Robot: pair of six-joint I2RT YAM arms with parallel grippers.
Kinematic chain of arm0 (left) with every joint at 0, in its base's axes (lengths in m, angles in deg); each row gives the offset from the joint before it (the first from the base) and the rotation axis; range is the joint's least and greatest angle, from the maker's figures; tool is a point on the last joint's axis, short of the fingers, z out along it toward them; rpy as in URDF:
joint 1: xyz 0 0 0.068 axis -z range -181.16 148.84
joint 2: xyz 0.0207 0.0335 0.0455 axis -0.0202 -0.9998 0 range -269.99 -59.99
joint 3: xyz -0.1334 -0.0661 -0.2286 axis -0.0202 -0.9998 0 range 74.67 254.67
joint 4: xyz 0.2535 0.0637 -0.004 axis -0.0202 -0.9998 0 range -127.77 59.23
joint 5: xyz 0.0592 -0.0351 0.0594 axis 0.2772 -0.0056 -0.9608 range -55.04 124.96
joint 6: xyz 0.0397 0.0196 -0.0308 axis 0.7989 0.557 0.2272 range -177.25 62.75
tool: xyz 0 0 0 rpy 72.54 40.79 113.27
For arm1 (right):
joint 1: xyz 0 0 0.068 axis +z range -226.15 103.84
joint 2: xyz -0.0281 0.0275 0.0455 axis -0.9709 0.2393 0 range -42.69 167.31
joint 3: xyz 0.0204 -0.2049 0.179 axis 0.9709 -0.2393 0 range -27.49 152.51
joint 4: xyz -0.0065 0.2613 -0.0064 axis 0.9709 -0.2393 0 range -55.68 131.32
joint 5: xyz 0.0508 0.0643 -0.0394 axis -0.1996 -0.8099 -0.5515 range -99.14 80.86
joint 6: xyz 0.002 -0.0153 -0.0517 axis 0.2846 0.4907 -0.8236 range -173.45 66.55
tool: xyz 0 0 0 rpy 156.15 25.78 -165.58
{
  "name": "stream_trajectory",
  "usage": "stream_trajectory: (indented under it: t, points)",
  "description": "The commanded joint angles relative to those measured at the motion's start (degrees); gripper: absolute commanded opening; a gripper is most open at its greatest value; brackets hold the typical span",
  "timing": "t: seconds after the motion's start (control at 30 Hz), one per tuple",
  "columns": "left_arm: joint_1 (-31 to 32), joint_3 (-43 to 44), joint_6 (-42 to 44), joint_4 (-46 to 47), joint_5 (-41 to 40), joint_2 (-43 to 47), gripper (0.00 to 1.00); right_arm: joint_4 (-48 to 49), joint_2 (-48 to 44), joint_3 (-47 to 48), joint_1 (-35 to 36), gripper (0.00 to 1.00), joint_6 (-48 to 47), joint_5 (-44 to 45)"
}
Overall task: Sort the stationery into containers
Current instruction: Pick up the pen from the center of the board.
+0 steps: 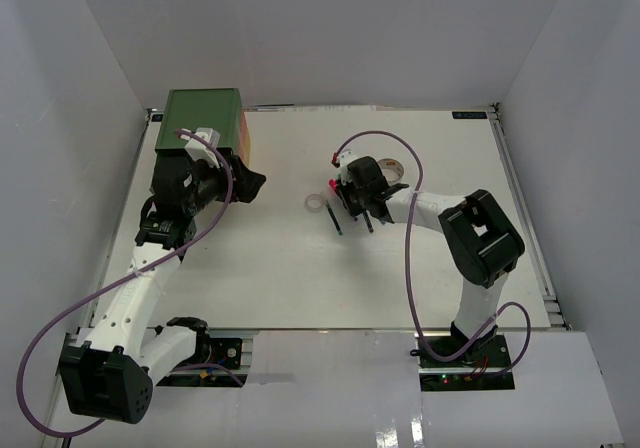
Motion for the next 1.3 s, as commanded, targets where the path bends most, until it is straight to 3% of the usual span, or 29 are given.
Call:
stream_trajectory:
  t: [0.0, 0.13, 0.4, 0.63, 1.07, 1.27]
  points:
    - [0.26, -0.55, 0.02, 1.18, 1.14, 0.39, 0.98, 0.23, -3.42, -0.12, 0.07, 0.23, -0.50, -0.66]
    - [0.26, -0.55, -0.42, 1.18, 1.49, 0.57, 0.98, 0.84, -6.41, -1.69, 0.25, 0.08, -0.58, -2.50]
    - [0.43, 0.59, -7.79, 3.46, 8.68, -1.18, 0.98, 4.26, -21.06, -6.44, 1.04, 0.08, -1.11, -12.78]
    - [6.04, 2.09, -14.21, 6.81, 8.53, -2.33, 0.98, 10.67, -33.03, -13.73, 1.74, 0.08, 2.40, -28.50]
    - [20.82, 4.72, -25.90, 11.73, -5.71, -7.08, 0.98, 15.78, -40.78, -20.42, 2.62, 0.08, 5.48, -31.34]
    - [25.83, 6.92, -28.10, 5.16, -13.35, -10.24, 0.98, 16.83, -42.27, -21.91, 2.62, 0.08, 5.13, -29.49]
